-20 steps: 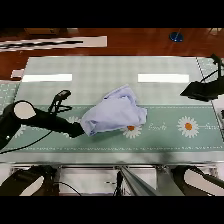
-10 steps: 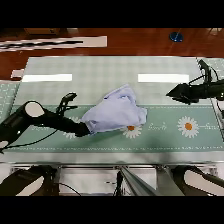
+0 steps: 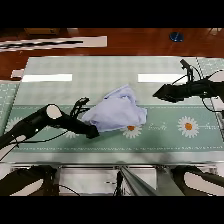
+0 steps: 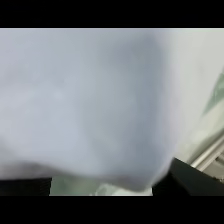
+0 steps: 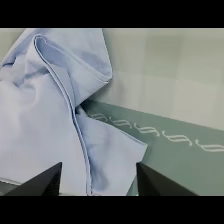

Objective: Fold the shirts.

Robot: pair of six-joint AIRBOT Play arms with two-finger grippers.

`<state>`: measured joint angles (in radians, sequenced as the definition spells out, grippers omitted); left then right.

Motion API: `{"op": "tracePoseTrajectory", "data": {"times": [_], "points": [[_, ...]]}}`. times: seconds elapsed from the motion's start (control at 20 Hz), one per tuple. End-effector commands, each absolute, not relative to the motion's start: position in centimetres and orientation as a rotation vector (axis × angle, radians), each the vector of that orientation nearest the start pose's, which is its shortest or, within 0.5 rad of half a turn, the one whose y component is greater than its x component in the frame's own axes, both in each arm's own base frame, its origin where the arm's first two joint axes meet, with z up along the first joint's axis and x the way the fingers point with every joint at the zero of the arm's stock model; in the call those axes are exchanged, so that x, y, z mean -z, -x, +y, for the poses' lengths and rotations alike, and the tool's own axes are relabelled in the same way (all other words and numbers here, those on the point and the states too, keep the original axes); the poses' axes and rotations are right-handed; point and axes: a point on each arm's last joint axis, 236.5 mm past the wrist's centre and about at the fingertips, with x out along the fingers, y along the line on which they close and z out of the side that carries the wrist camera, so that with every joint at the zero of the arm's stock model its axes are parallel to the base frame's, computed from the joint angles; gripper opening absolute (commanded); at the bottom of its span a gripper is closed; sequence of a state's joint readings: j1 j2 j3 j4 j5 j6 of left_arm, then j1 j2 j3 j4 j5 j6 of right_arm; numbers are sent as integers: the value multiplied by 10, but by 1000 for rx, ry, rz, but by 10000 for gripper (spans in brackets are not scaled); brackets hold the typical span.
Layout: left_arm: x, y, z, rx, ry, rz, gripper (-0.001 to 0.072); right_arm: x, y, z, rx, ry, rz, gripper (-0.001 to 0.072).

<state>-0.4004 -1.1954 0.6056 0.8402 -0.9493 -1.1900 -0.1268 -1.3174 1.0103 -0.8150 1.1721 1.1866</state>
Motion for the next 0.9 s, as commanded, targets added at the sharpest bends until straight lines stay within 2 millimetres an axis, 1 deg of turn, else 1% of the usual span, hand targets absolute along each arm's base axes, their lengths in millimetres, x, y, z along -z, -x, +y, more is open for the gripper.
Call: {"op": "tracePoseTrajectory", "data": {"times": [0.0, 0.1, 0.25, 0.3, 0.35, 0.4, 0.45, 0.5, 0.7, 0.75, 0.85], "points": [[91, -228, -229, 659, 236, 1418, 720, -2, -372, 114, -498, -509, 1231, 545], [91, -230, -228, 653, 240, 1413, 710, -2, -372, 114, -498, -509, 1231, 545], [91, -235, -223, 632, 260, 1409, 504, -2, -372, 114, -498, -509, 1231, 545], [91, -236, -221, 626, 265, 1407, 406, -2, -373, 114, -498, -509, 1231, 545], [91, -238, -220, 621, 267, 1404, 283, -2, -373, 114, -498, -509, 1231, 544], [91, -238, -220, 620, 268, 1403, 137, -2, -373, 114, -498, -509, 1231, 544], [91, -239, -220, 618, 268, 1399, 43, -2, -372, 114, -498, -509, 1231, 544], [91, -240, -220, 618, 267, 1396, 26, -2, -373, 114, -498, -510, 1231, 543], [90, -240, -220, 619, 267, 1397, 25, 1, -372, 115, -486, -529, 1244, 542], [90, -239, -220, 619, 267, 1397, 25, 6, -369, 116, -485, -546, 1272, 543], [90, -238, -220, 621, 267, 1401, 26, 21, -360, 127, -514, -564, 1348, 546]]}}
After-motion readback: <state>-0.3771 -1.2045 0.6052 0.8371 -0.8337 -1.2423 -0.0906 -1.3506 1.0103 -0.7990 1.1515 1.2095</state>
